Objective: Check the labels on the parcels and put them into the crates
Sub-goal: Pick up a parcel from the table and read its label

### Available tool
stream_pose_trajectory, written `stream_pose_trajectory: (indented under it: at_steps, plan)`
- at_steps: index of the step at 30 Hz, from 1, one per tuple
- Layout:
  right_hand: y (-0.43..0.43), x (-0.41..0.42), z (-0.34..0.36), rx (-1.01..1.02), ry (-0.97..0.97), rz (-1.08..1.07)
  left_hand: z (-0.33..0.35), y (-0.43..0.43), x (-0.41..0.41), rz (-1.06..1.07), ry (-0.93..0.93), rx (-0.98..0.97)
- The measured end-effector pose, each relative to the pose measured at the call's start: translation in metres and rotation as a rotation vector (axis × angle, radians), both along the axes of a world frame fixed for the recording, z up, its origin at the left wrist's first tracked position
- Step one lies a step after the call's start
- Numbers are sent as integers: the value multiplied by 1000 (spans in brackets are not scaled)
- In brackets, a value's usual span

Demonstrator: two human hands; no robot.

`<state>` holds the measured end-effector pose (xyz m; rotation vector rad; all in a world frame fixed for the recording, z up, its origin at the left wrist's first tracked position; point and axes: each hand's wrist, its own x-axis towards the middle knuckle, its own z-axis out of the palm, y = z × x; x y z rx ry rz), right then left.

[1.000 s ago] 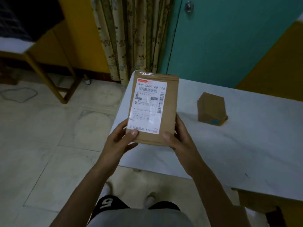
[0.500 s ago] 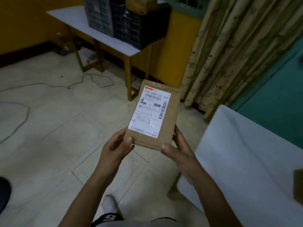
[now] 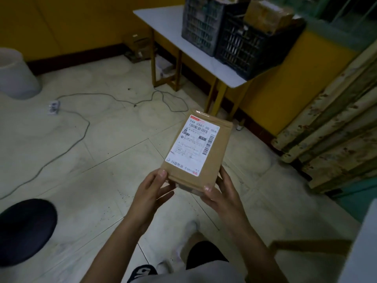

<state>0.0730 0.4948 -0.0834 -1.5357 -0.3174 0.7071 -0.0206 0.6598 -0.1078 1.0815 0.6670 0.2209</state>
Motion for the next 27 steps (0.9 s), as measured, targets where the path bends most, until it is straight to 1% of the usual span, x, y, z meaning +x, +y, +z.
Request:
stream_pose_trajectory:
  at_steps: [3, 7, 11, 16, 18, 23, 27]
  plan:
    - [37, 38, -10, -12, 49, -29, -7, 36, 34, 5, 18, 3]
    - [104, 101, -21, -21, 61, -24, -10, 99, 94, 30, 32, 27]
    - [183, 183, -18, -6, 63, 37, -3, 176, 173, 66, 56, 21]
    - [266, 292, 4, 33, 17, 134, 18, 257, 264, 54, 38, 128]
    - [296, 327, 11, 33, 6, 156, 24, 283, 297, 79, 30, 119]
    - [364, 394, 16, 67, -22, 84, 27, 347, 377, 142, 7, 83]
    - [426, 452, 14, 115, -22, 19, 24, 413, 445, 104, -26, 116]
